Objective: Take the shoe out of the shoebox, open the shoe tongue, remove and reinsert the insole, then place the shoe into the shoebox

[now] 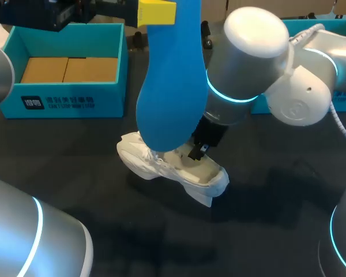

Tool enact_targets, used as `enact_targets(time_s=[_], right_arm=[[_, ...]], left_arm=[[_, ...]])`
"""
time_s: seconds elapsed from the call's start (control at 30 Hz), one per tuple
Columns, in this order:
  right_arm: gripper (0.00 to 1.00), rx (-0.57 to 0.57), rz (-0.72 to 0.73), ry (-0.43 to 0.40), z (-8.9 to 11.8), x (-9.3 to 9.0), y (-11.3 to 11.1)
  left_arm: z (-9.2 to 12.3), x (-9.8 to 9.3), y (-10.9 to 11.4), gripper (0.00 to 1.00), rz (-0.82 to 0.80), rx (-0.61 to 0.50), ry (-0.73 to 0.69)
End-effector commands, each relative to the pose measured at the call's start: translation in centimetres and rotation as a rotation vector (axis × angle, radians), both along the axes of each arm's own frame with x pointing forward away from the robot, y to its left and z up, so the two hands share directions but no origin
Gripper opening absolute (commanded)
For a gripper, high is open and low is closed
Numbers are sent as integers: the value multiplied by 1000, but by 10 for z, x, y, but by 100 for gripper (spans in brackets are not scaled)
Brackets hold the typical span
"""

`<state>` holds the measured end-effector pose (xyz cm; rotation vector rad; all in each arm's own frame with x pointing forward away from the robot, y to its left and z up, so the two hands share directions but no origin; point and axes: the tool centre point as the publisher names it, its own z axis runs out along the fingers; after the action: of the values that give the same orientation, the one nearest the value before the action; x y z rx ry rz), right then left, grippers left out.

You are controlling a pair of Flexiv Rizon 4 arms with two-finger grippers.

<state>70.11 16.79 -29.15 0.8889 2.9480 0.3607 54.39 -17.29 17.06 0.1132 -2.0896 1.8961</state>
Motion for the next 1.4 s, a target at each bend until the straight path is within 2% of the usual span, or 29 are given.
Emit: enact_targets(time_s=[0.03,0.1,0.23,0.27,0.7,0.77,0.97,1.17,1.4], right_arm=[[0,70,-267,32,2,-1,-9],[0,100,-377,54,3,-6,-11],[0,229,-558,97,2,-17,-14],[0,232,-550,102,2,-22,-11],[0,232,-550,102,2,-22,-11],[0,229,-643,103,-6,-22,-13],[0,265,-733,138,-21,-32,-6],[0,269,-788,173,-32,-35,2],[0,273,-776,194,-50,-29,10]], left_arm=[[1,1,-2,0,-1,4,-1],[1,1,-2,0,-1,4,-1],[1,1,-2,0,-1,4,-1],[1,1,-2,0,-1,4,-1],[1,1,-2,0,-1,4,-1],[1,1,-2,0,-1,4,-1],[1,1,-2,0,-1,4,-1],[1,1,-2,0,-1,4,-1],[1,1,-2,0,-1,4,-1]])
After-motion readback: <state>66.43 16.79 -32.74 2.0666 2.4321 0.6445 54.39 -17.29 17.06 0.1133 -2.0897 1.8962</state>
